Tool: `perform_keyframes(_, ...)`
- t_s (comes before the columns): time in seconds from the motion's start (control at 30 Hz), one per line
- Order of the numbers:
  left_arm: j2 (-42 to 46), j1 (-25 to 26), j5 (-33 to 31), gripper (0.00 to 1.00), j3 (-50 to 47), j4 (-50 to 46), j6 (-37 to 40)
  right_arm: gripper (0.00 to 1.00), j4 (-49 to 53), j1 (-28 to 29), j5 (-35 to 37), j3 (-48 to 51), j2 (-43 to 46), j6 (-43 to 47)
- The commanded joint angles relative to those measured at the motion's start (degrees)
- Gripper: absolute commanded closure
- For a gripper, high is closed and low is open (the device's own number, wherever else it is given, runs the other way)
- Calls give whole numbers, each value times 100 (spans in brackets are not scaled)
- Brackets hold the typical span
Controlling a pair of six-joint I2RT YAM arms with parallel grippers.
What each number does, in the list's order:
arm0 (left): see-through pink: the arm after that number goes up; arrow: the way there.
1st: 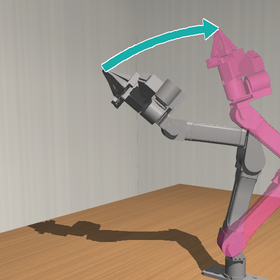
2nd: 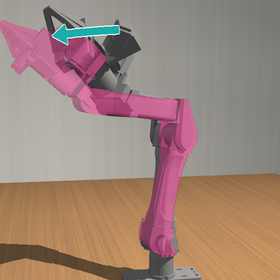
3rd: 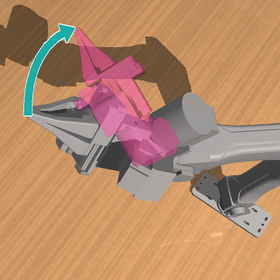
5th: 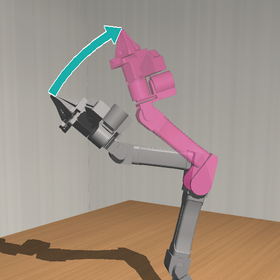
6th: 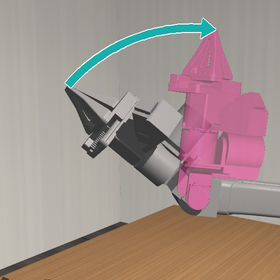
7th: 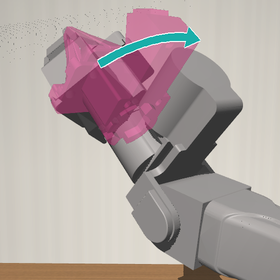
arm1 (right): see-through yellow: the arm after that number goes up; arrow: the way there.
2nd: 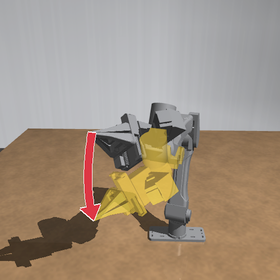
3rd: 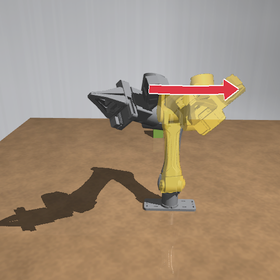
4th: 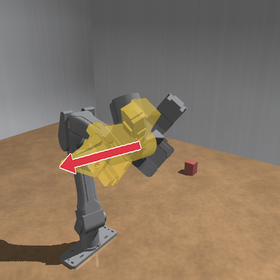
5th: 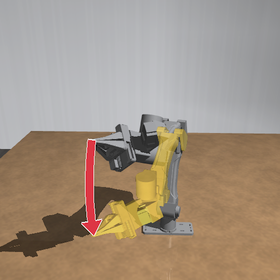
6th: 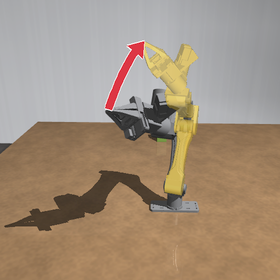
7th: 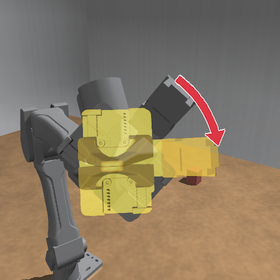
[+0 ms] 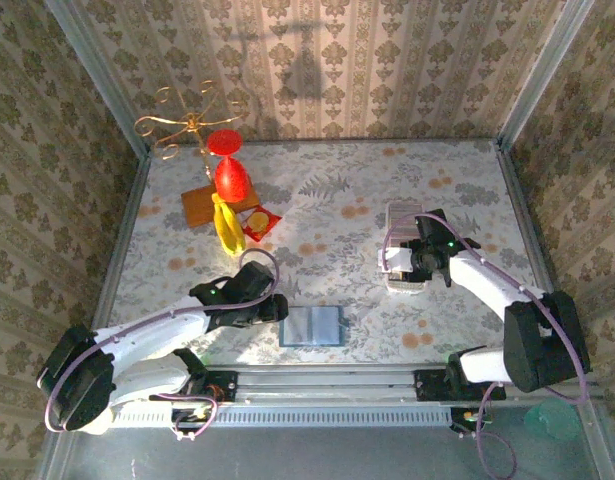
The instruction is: Put the credit cards into the card holder
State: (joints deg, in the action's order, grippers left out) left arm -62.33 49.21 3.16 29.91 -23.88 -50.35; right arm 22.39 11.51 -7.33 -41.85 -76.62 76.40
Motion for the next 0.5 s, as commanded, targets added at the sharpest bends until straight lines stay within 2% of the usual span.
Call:
perform_keyframes(0.0, -76, 18, -17, 44, 4, 67, -107, 61, 172, -18, 83, -19, 133, 154)
perform_keyframes(0.47, -307, 24, 183, 46, 92, 155, -74, 95, 503, 35, 74, -100, 594, 30)
